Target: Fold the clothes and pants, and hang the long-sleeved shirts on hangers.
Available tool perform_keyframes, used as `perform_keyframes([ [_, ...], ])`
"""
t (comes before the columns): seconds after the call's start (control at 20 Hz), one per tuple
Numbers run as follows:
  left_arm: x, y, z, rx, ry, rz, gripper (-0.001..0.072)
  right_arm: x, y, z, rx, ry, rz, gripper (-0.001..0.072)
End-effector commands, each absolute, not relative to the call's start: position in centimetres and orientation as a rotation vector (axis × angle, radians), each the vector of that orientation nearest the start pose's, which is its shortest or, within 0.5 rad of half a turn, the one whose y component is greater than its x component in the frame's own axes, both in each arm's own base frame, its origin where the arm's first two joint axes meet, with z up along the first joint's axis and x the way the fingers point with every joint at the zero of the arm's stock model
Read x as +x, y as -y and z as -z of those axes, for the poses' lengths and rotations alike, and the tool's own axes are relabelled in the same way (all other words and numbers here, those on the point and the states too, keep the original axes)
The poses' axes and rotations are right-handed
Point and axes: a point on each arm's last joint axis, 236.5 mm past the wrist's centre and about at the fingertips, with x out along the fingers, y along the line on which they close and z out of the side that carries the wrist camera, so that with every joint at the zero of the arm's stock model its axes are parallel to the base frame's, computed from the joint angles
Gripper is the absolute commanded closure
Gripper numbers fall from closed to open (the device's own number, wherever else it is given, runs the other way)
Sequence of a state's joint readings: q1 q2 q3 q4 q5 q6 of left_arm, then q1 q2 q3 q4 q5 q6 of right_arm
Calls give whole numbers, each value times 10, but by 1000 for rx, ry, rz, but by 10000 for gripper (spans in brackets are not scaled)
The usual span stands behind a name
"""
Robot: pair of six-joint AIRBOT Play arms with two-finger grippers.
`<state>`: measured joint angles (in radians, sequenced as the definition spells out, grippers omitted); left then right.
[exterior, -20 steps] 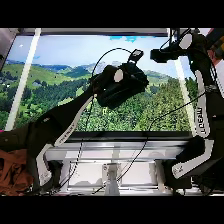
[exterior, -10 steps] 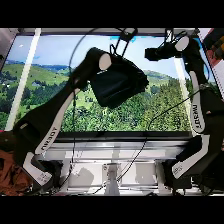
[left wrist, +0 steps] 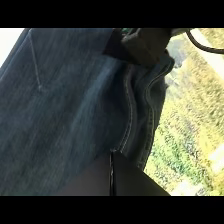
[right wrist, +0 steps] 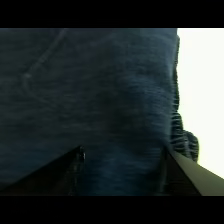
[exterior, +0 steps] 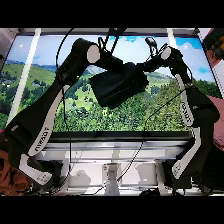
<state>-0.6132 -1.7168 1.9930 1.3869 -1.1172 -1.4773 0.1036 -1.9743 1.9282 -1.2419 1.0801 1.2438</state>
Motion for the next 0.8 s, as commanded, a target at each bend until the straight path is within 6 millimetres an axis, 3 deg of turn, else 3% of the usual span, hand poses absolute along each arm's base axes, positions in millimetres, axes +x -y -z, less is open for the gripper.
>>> perform_keyframes([
  [0.0,441,357,-134,213,-865,736,689,572,-98,42,-192,-1116,-382,160],
  [0.15,438,355,-131,221,-884,737,689,554,-81,61,-122,-1233,-345,165],
  [0.3,437,355,-131,221,-886,737,689,521,-69,83,-6,-1407,-358,165],
  [0.35,437,355,-131,222,-887,737,689,510,-76,87,66,-1451,-399,166],
  [0.45,437,355,-131,222,-887,737,688,494,-93,90,180,-1515,-495,266],
  [0.6,437,355,-130,222,-888,737,688,470,-119,89,261,-1588,-606,268],
  [0.75,435,354,-129,226,-899,738,689,442,-155,74,364,-1641,-786,322],
])
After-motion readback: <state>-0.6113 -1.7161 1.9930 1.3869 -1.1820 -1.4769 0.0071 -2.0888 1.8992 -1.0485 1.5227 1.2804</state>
